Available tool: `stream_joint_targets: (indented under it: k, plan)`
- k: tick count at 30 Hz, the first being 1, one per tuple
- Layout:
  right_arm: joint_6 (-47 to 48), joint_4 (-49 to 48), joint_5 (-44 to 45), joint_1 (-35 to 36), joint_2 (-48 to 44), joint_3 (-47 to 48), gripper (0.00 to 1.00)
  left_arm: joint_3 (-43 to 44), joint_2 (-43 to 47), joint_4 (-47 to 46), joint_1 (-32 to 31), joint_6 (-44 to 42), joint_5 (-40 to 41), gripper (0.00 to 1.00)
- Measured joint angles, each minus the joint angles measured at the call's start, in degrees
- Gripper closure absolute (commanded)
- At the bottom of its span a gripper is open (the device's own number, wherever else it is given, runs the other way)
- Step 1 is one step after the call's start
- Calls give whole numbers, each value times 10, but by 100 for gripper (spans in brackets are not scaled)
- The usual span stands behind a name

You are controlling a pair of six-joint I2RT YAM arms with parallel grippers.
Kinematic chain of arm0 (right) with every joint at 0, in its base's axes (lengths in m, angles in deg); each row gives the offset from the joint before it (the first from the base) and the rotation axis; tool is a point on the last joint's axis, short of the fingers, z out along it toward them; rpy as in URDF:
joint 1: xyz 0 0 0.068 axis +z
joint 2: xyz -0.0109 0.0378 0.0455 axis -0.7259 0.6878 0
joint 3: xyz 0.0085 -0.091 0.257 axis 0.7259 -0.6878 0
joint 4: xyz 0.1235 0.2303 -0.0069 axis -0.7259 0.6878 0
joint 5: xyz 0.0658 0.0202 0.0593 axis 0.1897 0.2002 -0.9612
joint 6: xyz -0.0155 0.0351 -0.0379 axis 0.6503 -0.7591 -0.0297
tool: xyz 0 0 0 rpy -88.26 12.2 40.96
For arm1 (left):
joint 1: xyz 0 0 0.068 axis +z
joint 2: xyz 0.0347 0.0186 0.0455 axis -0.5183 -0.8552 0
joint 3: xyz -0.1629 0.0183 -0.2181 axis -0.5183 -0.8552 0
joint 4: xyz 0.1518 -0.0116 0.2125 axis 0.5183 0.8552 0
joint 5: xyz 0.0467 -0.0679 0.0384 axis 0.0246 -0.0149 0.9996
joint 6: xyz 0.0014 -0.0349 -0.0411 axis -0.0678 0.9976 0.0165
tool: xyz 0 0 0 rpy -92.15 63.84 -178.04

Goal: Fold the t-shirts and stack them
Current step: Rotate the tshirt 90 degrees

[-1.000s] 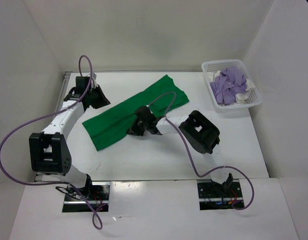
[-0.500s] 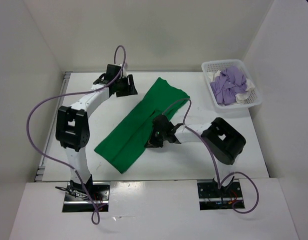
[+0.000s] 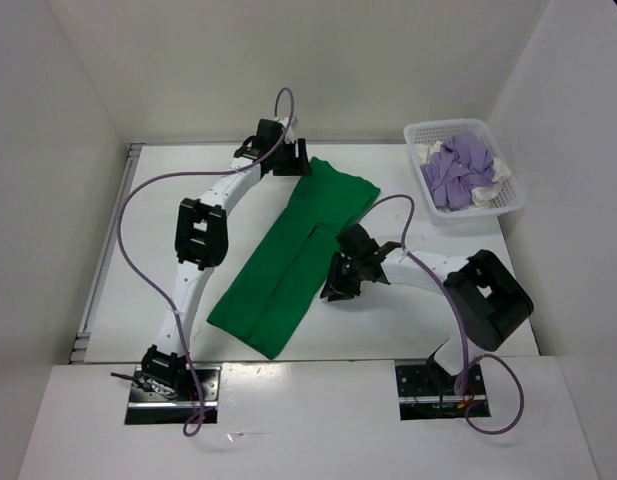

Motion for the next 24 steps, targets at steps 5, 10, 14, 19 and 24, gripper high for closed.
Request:
stream_joint_targets:
  k: [5,10,14,19,24]
  plan:
    - [20,28,-14,-19,-56,0,68,124,-88,16,-7,-2,-12,46]
    - [30,36,-27,-39,-93,0,68,134,-114,22,-7,-1,-10,28]
    - [33,38,-35,-51,-108,-9,68,148,-118,21,-8,2,5,37]
    - [38,43,-40,-60,-110,-23,68,169,-137,0,-15,5,5,83]
    - [42,53,-45,-77,-123,-32,63,181,-152,-19,-31,16,18,99]
